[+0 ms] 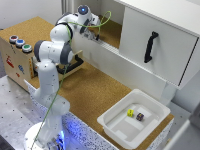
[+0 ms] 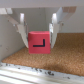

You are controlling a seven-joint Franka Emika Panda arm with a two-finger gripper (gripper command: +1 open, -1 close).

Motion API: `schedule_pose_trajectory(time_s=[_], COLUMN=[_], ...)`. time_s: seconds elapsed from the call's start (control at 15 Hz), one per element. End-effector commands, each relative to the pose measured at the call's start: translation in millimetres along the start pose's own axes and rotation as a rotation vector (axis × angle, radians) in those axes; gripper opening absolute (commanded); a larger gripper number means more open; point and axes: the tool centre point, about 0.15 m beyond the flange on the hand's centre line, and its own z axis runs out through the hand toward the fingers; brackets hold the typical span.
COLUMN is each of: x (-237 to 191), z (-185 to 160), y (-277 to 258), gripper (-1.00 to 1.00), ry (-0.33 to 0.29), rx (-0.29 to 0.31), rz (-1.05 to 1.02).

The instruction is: Store the grasped pink object in the drawer

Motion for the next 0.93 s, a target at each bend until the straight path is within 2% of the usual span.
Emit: schedule_pose_trajectory(time_s=[0.0, 0.2, 0.53, 0.73, 0.87], x=[-29, -55, -106, -130, -143], z=[-56, -71, -87, -99, -100], y=[-13, -6, -6, -9, -16], gripper=[-1.00, -1.00, -1.00, -1.00, -1.00], ry=[-0.090, -0.083, -0.097, -0.116, -0.137], rx=[-0.028, 0.099, 0.268, 0.336, 0.354], rz=[-0.081, -0.169, -0.379, -0.429, -0.452])
